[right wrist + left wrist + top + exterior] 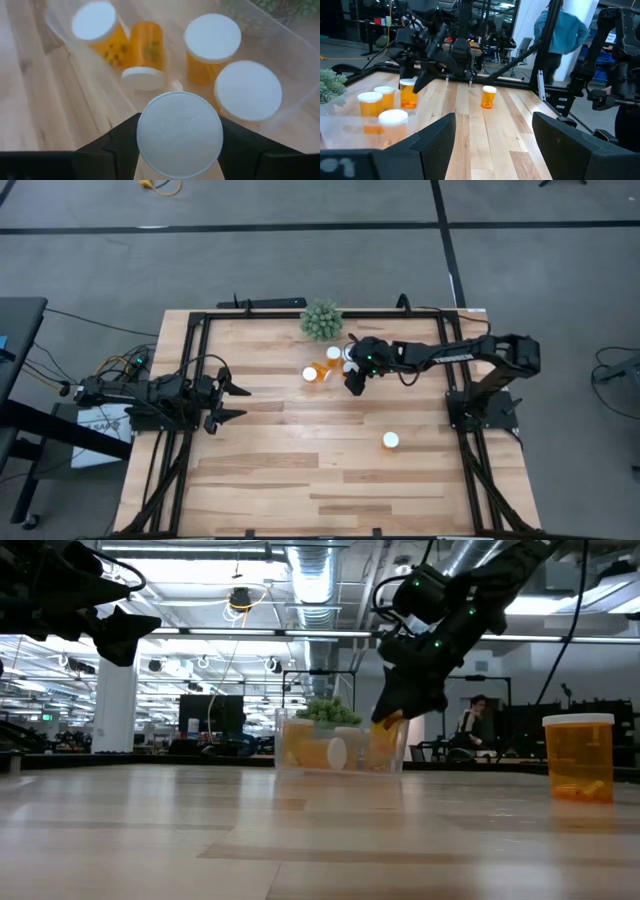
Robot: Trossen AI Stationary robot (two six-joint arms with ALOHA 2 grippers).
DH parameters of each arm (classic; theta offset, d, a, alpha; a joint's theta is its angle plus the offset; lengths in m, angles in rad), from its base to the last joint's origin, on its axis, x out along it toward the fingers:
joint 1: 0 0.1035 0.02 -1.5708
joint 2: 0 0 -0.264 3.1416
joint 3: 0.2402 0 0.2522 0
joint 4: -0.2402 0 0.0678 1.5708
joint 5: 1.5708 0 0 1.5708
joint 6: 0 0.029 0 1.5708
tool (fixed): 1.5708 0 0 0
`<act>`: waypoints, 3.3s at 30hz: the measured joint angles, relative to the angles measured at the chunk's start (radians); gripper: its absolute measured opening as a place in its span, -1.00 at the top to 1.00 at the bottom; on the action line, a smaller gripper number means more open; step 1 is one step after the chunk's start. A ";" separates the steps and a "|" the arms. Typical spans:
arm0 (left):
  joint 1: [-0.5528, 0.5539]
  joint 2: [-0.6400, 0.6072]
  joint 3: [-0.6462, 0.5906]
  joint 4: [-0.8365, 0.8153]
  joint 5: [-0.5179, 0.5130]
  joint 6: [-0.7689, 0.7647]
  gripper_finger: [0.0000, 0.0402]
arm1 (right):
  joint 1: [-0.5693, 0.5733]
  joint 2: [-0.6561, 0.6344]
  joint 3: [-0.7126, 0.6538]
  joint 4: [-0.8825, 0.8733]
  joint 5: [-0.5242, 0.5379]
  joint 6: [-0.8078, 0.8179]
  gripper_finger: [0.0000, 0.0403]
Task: Pick and place pill bottles into a basket
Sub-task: Put the orange pill bottle into the transparent bin
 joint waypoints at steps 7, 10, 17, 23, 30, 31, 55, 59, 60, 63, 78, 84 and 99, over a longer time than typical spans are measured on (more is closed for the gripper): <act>0.000 0.000 0.000 0.000 0.000 0.000 -0.26 | -0.001 0.007 -0.005 0.011 -0.009 0.000 -0.11; 0.000 0.000 0.000 0.000 0.000 0.000 -0.26 | 0.000 0.007 -0.005 0.025 -0.021 0.000 -0.10; 0.000 0.000 0.000 0.000 0.000 0.000 -0.26 | 0.000 0.007 0.005 0.022 -0.030 0.001 -0.16; 0.000 0.000 0.000 0.000 0.000 0.000 -0.26 | 0.000 0.007 0.054 -0.022 -0.030 -0.048 -0.26; 0.000 0.000 0.000 0.000 0.000 0.000 -0.26 | 0.021 0.006 0.177 -0.147 -0.033 -0.135 -0.32; 0.000 0.000 0.000 0.000 0.000 0.000 -0.26 | 0.030 0.004 0.200 -0.182 -0.037 -0.151 -0.32; 0.000 0.000 0.000 0.000 0.000 0.000 -0.26 | 0.481 -0.370 0.233 -0.800 -0.015 -0.225 -0.32; 0.000 0.000 0.000 0.000 0.000 0.000 -0.26 | 0.554 -0.370 0.222 -0.842 0.011 -0.208 -0.32; 0.000 0.000 0.000 0.000 0.000 0.000 -0.26 | 0.570 -0.371 0.207 -0.834 0.012 -0.193 -0.32; 0.000 0.000 0.000 0.000 0.000 0.000 -0.26 | 0.615 -0.393 0.135 -0.816 0.016 -0.136 -0.32; 0.000 0.000 0.000 0.000 0.000 0.000 -0.26 | 0.752 -0.414 -0.112 -0.575 0.079 0.009 -0.32; 0.000 0.000 0.000 0.000 0.000 0.000 -0.26 | 0.761 -0.379 -0.158 -0.469 0.079 0.028 -0.32; 0.000 0.000 0.000 0.000 0.000 0.000 -0.26 | 0.759 -0.306 -0.210 -0.329 0.079 0.028 -0.32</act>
